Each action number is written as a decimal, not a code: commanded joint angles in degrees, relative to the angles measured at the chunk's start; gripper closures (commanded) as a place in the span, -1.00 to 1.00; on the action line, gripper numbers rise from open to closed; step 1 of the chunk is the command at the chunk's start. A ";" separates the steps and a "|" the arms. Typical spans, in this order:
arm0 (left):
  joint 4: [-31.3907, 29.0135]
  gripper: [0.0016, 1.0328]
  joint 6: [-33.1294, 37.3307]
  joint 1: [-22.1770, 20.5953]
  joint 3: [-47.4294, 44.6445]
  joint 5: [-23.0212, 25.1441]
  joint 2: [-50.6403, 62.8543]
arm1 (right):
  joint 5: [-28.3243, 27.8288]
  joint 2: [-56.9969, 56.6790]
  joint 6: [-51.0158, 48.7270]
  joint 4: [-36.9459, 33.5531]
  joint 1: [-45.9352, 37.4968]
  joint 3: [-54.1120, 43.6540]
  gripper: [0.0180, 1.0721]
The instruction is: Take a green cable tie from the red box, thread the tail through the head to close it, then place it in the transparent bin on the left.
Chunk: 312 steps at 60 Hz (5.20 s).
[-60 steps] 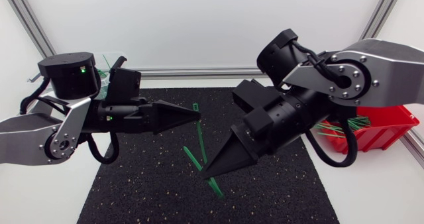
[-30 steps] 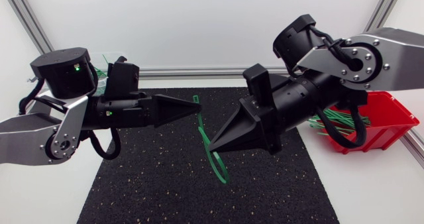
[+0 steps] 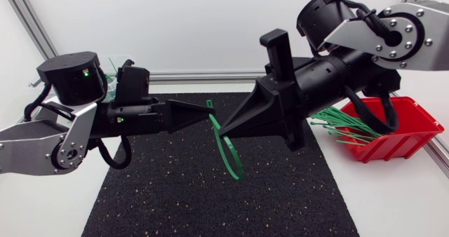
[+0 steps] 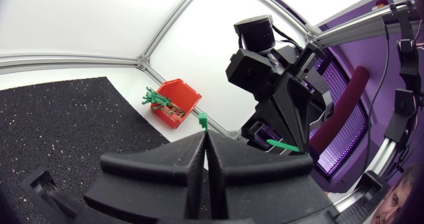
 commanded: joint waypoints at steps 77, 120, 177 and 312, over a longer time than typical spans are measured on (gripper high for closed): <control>1.94 0.94 -6.06 -2.62 -1.85 -9.11 -3.62 | 3.45 2.81 8.26 -6.19 -1.29 9.19 0.89; 3.34 0.94 -5.80 -6.39 -2.29 -9.11 -3.62 | 3.62 1.66 9.05 -4.26 -2.87 4.88 0.89; 3.52 0.94 -4.13 -6.48 -2.73 -11.13 -5.82 | 3.45 3.24 9.58 -2.67 -1.82 5.50 0.89; 3.26 0.94 -3.78 -6.13 -2.64 -12.19 -6.43 | 3.53 1.14 11.52 0.49 -2.17 3.47 0.89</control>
